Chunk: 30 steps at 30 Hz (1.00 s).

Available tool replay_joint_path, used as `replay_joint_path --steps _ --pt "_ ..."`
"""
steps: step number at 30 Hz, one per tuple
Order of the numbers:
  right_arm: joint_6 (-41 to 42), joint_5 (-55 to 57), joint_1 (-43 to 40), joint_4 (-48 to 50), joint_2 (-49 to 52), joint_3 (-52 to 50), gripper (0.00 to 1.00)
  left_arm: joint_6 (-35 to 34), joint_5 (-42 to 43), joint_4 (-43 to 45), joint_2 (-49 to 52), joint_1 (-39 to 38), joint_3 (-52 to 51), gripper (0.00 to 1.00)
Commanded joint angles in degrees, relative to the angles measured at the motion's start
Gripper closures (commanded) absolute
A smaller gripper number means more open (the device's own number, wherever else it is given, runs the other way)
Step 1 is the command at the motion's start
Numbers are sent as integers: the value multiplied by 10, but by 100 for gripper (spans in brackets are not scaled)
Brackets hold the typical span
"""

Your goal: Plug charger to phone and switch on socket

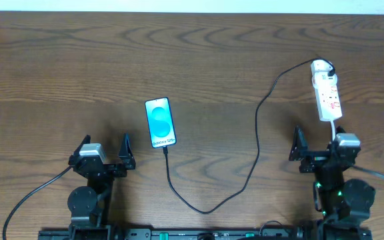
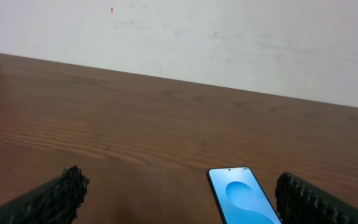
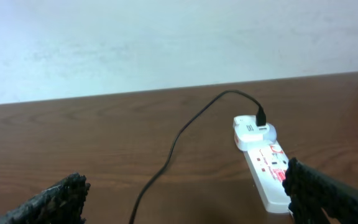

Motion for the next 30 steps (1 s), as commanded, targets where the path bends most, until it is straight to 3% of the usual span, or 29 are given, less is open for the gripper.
replay_joint_path --steps 1,9,30 --pt "8 10 5 13 -40 -40 1 -3 10 -24 -4 2 -7 1" --pt "34 12 8 64 -110 -126 1 -3 10 -24 -4 2 -7 1" --pt "34 30 27 27 -118 -125 1 -3 10 -24 -4 2 -7 1"
